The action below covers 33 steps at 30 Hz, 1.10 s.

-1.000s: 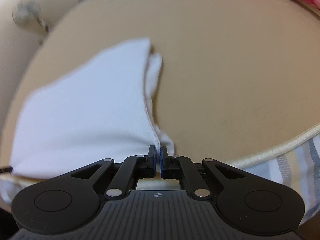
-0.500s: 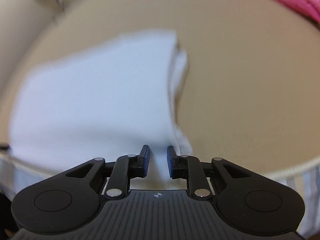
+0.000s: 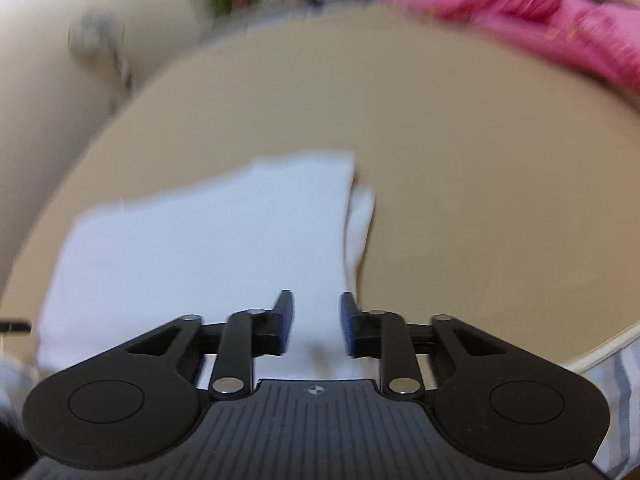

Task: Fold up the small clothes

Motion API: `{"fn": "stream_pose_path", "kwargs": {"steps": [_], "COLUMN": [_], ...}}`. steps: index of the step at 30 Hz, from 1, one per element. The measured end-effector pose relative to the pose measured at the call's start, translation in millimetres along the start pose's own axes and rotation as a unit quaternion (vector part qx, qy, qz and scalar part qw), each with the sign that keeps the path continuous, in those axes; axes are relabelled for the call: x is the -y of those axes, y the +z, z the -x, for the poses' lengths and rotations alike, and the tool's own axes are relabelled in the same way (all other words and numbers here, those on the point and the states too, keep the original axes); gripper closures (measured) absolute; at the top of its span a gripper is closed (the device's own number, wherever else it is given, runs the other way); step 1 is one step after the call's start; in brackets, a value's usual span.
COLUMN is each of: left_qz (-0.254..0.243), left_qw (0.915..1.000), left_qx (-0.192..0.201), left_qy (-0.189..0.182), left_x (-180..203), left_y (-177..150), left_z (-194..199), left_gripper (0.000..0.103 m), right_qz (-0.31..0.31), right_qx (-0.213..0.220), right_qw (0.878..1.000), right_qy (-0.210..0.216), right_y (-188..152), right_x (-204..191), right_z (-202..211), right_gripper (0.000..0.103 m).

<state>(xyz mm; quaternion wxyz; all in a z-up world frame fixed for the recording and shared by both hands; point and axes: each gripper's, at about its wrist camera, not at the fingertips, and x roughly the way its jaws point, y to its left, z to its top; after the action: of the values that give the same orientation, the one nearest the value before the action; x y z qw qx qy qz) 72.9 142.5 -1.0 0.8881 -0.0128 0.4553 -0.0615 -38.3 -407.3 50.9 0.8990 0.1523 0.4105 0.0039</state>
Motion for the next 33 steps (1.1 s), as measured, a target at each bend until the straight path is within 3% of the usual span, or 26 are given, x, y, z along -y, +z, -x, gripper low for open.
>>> {"fn": "stream_pose_path", "kwargs": {"steps": [4,8,11,14,25,27,28,30,33], "left_qz": [-0.014,0.017,0.111,0.151,0.117,0.118,0.118,0.120,0.124], "left_qw": [0.9950,0.9857,0.9838,0.9782,0.9815,0.9810,0.9808,0.9809,0.9798], "left_qx": [0.098,0.159,0.135,0.134,0.139,0.143,0.143,0.140,0.145], "left_qy": [0.011,0.053,0.039,0.048,0.060,0.058,0.059,0.061,0.059], "left_x": [-10.3,-29.8,-48.2,-61.7,-51.9,-53.7,-54.5,-58.0,-61.6], "left_y": [9.2,6.6,2.3,-4.0,2.2,0.1,-0.7,-1.9,-6.3], "left_z": [53.7,79.6,75.3,75.2,54.9,56.3,56.4,56.1,62.6], "left_gripper": [0.047,0.037,0.037,0.037,0.036,0.036,0.036,0.036,0.036], "right_qz": [0.002,0.032,0.033,0.026,0.029,0.029,0.027,0.024,0.050], "right_qx": [0.043,0.050,0.046,0.047,0.063,0.067,0.065,0.062,0.061], "right_qw": [0.999,0.997,0.997,0.997,0.996,0.996,0.997,0.997,0.997], "right_qy": [-0.033,-0.051,-0.051,-0.050,-0.050,-0.043,-0.036,-0.024,0.003], "right_y": [-1.4,-4.0,-9.6,-8.0,-14.4,-19.4,-22.3,-30.2,-44.2], "right_x": [-7.4,-20.1,-26.8,-30.6,-72.3,-83.3,-88.6,-102.2,-132.5], "right_z": [10.4,6.6,16.0,12.3,3.4,3.4,3.2,3.0,3.3], "right_gripper": [0.061,0.061,0.061,0.061,0.063,0.084,0.088,0.093,0.094]}}
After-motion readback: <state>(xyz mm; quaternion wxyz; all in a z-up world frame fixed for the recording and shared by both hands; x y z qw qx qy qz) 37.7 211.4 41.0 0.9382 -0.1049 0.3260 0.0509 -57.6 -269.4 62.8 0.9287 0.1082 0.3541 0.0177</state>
